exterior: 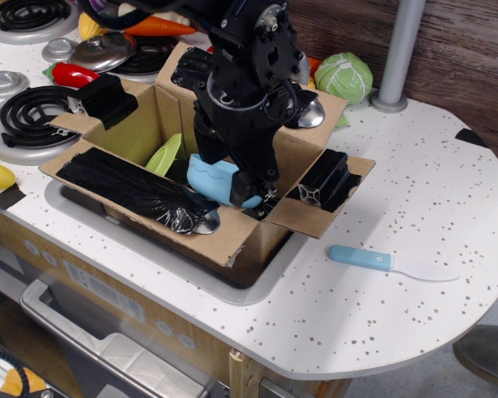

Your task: Pick up bowl and put in small4fbox

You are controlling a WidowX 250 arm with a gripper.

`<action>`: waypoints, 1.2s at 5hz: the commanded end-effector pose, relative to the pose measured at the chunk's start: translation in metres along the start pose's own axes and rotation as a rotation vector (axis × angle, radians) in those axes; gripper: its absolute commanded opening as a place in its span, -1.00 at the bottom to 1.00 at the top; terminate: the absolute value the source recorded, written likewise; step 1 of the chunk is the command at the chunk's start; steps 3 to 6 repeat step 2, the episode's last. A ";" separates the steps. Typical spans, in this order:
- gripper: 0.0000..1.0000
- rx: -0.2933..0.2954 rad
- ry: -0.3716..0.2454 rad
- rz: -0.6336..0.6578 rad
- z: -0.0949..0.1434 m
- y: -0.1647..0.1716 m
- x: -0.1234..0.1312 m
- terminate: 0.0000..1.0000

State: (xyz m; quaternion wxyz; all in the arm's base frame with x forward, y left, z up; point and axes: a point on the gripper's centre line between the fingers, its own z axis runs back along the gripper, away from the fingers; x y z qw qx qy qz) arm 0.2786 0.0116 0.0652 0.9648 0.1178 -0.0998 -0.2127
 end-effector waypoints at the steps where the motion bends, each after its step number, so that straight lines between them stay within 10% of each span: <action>1: 1.00 0.013 -0.034 -0.009 0.009 0.004 0.009 -1.00; 2: 1.00 0.013 -0.034 -0.009 0.009 0.004 0.009 1.00; 6: 1.00 0.013 -0.034 -0.009 0.009 0.004 0.009 1.00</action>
